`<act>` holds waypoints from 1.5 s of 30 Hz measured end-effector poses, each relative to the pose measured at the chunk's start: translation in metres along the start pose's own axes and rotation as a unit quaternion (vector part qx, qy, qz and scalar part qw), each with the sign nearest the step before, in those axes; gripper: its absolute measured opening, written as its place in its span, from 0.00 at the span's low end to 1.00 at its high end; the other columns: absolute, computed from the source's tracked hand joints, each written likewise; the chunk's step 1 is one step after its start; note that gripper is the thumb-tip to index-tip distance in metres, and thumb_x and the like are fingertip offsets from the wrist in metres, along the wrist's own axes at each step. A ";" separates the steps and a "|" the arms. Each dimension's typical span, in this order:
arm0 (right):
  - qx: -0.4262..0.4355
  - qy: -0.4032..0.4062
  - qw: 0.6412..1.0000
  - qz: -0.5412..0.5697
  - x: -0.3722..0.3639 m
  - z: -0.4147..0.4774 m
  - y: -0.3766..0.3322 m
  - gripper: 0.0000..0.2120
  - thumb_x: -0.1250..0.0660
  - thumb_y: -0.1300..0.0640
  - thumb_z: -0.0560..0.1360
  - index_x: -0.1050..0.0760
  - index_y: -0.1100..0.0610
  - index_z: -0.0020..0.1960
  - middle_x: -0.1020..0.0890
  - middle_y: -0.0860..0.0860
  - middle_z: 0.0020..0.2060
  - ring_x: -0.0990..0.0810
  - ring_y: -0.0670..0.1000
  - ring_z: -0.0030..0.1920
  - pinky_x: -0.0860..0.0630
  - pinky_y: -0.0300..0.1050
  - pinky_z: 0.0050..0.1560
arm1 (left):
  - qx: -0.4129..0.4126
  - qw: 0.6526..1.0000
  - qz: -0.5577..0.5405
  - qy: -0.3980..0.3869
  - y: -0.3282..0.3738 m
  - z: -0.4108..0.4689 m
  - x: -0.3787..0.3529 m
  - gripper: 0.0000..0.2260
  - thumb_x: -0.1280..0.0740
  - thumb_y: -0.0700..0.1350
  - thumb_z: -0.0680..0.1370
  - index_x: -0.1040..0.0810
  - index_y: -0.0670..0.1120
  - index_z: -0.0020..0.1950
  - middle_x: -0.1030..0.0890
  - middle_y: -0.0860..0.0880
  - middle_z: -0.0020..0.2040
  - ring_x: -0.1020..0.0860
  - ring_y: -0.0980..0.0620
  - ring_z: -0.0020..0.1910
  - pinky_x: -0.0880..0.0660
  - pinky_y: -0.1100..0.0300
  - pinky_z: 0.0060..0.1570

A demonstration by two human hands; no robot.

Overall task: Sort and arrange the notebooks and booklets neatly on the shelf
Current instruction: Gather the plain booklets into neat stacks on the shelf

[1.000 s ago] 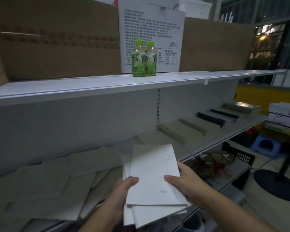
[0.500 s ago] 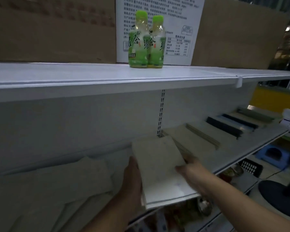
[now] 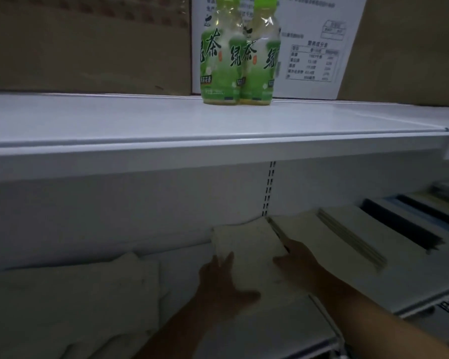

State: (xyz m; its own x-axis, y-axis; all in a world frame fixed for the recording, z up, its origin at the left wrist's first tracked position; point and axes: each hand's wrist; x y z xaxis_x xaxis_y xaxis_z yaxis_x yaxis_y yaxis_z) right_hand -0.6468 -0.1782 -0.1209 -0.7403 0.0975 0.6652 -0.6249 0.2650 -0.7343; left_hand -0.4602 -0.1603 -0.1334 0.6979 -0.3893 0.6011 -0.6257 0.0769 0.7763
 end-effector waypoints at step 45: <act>0.415 0.135 0.786 -0.438 -0.050 0.011 0.018 0.18 0.48 0.57 0.64 0.26 0.59 0.22 0.25 0.56 0.22 0.23 0.59 0.25 0.35 0.72 0.62 | 0.061 0.950 0.281 0.120 -0.034 -0.103 0.065 0.29 0.48 0.59 0.81 0.50 0.48 0.78 0.47 0.49 0.79 0.46 0.51 0.77 0.49 0.58 0.73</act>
State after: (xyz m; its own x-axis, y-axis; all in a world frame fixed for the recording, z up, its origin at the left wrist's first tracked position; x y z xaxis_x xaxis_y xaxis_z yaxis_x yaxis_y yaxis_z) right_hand -0.6240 -0.1893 -0.1685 0.0732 0.4562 0.8869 -0.8955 -0.3613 0.2598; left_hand -0.3577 -0.0932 -0.1014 0.2920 -0.0962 0.9516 -0.9485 0.0988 0.3010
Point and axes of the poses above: each hand's wrist, its own z-axis towards the middle knuckle, its own x-axis out of the back of the hand, y = z × x
